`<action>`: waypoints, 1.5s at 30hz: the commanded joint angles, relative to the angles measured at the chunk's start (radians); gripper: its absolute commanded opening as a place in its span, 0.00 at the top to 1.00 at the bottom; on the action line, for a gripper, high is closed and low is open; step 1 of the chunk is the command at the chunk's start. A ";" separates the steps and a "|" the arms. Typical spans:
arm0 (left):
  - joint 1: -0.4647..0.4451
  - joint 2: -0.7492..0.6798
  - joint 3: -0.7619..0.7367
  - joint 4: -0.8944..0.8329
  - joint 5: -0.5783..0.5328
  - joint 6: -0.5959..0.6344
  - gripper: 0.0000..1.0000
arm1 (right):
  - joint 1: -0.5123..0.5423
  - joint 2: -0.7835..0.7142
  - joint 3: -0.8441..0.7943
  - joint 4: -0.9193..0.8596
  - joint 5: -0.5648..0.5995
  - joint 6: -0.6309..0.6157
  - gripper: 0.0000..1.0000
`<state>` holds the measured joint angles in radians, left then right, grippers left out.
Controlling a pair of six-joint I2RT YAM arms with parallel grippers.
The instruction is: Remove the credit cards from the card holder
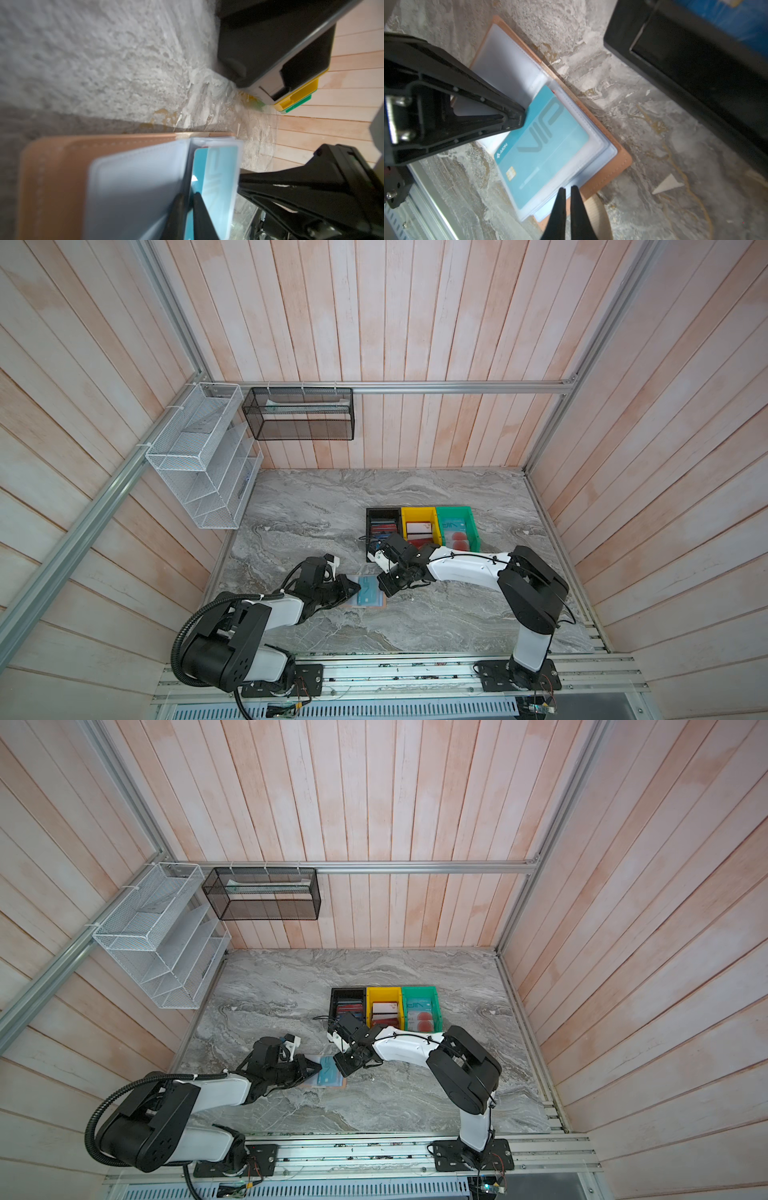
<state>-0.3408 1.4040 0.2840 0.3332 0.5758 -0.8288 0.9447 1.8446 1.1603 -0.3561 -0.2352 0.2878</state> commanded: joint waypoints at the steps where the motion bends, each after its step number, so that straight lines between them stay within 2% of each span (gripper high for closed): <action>1: 0.003 -0.006 -0.016 -0.031 -0.013 0.007 0.79 | 0.003 -0.045 0.001 -0.027 0.012 0.000 0.91; 9: 0.002 -0.007 -0.021 -0.023 -0.011 0.007 0.78 | 0.003 -0.022 0.008 -0.014 -0.009 -0.004 0.91; 14: 0.003 0.015 -0.023 0.013 0.006 -0.005 0.81 | 0.003 0.012 0.009 0.005 -0.026 -0.003 0.91; 28: 0.002 0.011 -0.032 0.017 0.012 -0.006 0.95 | 0.003 0.059 0.003 0.021 -0.034 -0.006 0.91; 30: 0.003 0.008 -0.032 0.014 0.012 -0.004 1.00 | 0.003 0.061 0.003 0.020 -0.035 -0.006 0.91; 45: 0.012 -0.042 -0.032 -0.055 -0.001 0.039 1.00 | 0.003 0.070 -0.004 0.015 -0.033 -0.006 0.91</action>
<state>-0.3367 1.3804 0.2687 0.3359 0.5907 -0.8261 0.9447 1.8881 1.1603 -0.3328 -0.2634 0.2878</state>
